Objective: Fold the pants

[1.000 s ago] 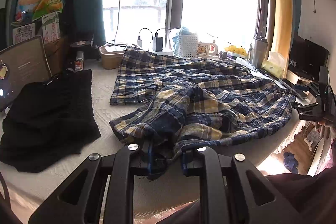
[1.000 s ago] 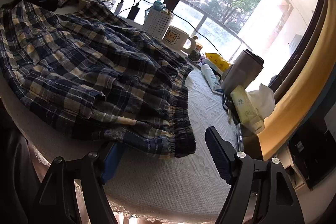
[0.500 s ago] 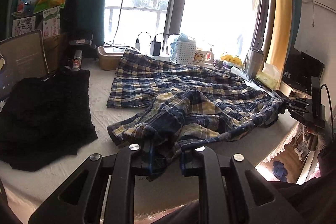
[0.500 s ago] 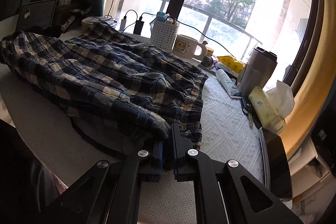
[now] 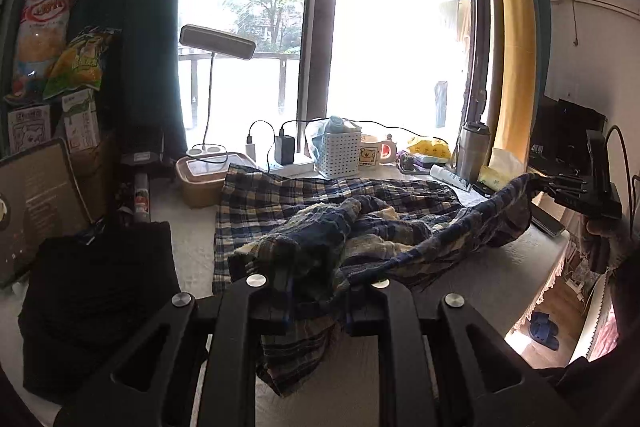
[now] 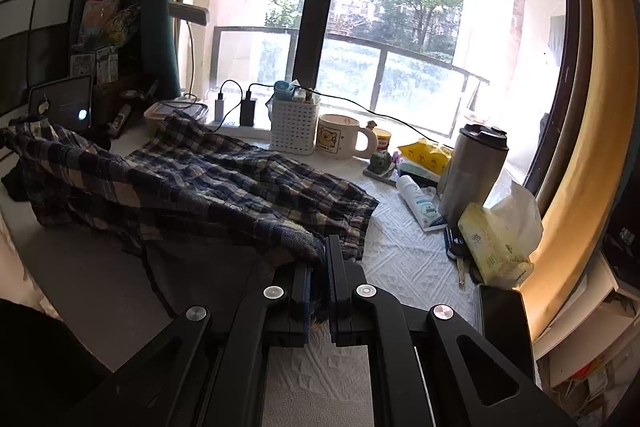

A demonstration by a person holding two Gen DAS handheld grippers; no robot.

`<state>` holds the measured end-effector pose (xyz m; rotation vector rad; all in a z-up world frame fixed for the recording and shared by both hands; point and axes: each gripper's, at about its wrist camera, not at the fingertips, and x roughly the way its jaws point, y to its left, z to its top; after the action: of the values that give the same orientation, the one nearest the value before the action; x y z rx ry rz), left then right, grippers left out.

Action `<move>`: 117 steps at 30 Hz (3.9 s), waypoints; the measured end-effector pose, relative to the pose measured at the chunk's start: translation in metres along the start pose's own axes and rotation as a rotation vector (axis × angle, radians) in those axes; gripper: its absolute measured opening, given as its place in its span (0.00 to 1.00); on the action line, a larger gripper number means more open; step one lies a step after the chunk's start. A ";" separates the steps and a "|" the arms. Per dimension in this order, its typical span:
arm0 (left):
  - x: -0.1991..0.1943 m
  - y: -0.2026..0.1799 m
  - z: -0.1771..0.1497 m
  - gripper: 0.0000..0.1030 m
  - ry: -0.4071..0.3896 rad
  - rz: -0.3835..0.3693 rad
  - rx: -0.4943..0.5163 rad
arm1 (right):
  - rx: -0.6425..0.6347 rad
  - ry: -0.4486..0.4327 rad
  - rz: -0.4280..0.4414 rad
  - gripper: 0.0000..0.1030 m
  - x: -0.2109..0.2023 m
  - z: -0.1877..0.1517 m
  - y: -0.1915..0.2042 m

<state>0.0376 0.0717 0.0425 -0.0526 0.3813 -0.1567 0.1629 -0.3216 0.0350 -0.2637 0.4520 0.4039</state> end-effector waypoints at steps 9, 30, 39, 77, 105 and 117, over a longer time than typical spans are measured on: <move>0.040 0.011 0.048 0.16 0.018 -0.048 0.054 | 0.094 0.015 -0.017 0.06 0.025 0.049 -0.032; 0.271 0.114 0.088 0.28 0.328 -0.090 -0.034 | 0.214 0.222 0.014 0.06 0.242 0.101 -0.084; 0.274 0.149 0.091 0.72 0.334 -0.024 -0.088 | 0.271 0.304 -0.039 0.06 0.304 0.094 -0.096; 0.193 0.088 -0.004 0.02 0.567 0.230 -0.209 | 0.443 0.300 0.143 0.89 0.188 -0.018 -0.067; 0.191 0.077 -0.017 0.59 0.544 0.098 -0.297 | 0.274 0.294 0.087 0.26 0.126 -0.018 -0.067; 0.184 0.063 -0.047 0.06 0.557 0.037 -0.290 | 0.283 0.320 -0.005 0.26 0.138 -0.013 -0.068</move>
<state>0.1978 0.1027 -0.0736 -0.2913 0.9589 -0.0763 0.3012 -0.3426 -0.0309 -0.0537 0.8143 0.2882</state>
